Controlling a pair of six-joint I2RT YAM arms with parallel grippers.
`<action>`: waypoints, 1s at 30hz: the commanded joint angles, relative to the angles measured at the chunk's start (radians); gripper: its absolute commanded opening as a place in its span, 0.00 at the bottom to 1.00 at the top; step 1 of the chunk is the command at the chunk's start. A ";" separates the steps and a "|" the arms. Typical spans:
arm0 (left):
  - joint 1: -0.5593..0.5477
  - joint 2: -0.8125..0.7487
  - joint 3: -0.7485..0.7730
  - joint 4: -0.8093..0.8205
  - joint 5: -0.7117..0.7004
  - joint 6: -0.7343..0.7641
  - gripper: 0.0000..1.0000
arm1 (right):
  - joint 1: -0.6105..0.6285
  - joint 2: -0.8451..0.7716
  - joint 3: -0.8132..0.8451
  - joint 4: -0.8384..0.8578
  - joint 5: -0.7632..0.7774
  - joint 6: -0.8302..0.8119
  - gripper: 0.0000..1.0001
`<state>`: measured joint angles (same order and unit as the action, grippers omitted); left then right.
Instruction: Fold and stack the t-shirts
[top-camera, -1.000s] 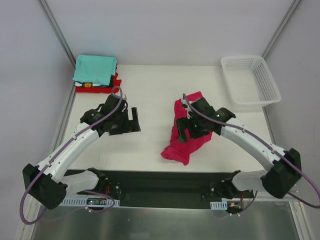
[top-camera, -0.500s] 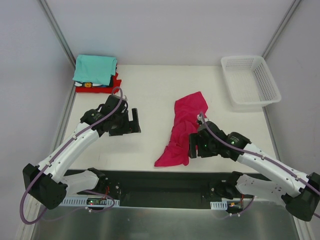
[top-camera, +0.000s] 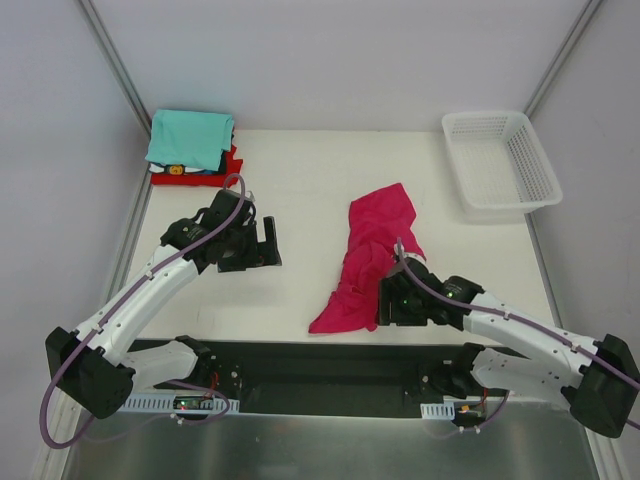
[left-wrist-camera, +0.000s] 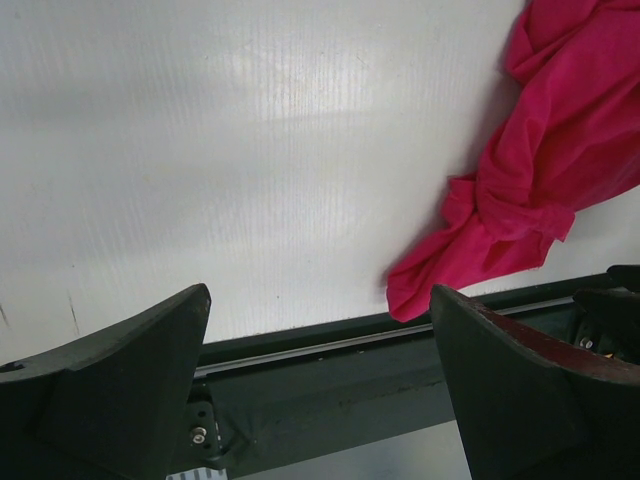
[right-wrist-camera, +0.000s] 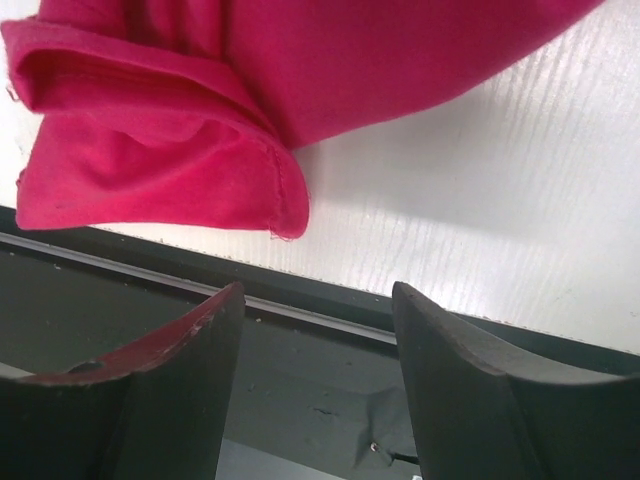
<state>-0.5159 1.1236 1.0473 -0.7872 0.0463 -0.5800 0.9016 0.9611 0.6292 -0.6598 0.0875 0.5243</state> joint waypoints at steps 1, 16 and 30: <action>0.001 0.004 0.005 -0.015 0.017 0.006 0.92 | 0.006 0.047 0.006 0.080 -0.018 0.025 0.64; 0.001 -0.010 0.014 -0.018 0.013 0.012 0.92 | 0.034 0.143 -0.003 0.161 -0.043 0.042 0.60; 0.001 -0.012 0.008 -0.018 0.003 0.019 0.92 | 0.040 0.208 -0.029 0.216 -0.049 0.075 0.59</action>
<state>-0.5159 1.1248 1.0473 -0.7914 0.0483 -0.5797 0.9379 1.1488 0.5949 -0.4740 0.0429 0.5766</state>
